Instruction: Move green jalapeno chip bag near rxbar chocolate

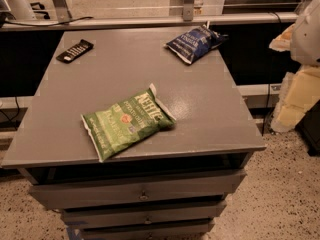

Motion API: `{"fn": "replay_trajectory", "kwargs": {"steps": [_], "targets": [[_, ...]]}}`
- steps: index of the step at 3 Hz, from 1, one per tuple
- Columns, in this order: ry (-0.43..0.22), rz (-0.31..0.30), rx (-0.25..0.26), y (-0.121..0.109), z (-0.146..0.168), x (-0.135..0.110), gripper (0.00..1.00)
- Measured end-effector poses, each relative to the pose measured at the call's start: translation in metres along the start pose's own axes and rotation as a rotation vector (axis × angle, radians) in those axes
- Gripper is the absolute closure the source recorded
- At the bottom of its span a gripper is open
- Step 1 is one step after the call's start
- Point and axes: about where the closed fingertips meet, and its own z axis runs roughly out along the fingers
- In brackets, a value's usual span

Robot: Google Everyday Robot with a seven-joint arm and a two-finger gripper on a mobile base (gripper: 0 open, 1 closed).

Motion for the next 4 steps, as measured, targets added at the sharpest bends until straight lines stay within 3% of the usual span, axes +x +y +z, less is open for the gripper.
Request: {"fn": "replay_trajectory", "kwargs": {"steps": [2,3,4], "targets": [[-0.032,0.007,0.004,-0.002,0.001,-0.001,0.0],[-0.141,0.039,-0.012,-0.007,0.028,-0.018,0.0],[-0.291,0.064,-0.03,-0.015,0.066,-0.061,0.0]]}}
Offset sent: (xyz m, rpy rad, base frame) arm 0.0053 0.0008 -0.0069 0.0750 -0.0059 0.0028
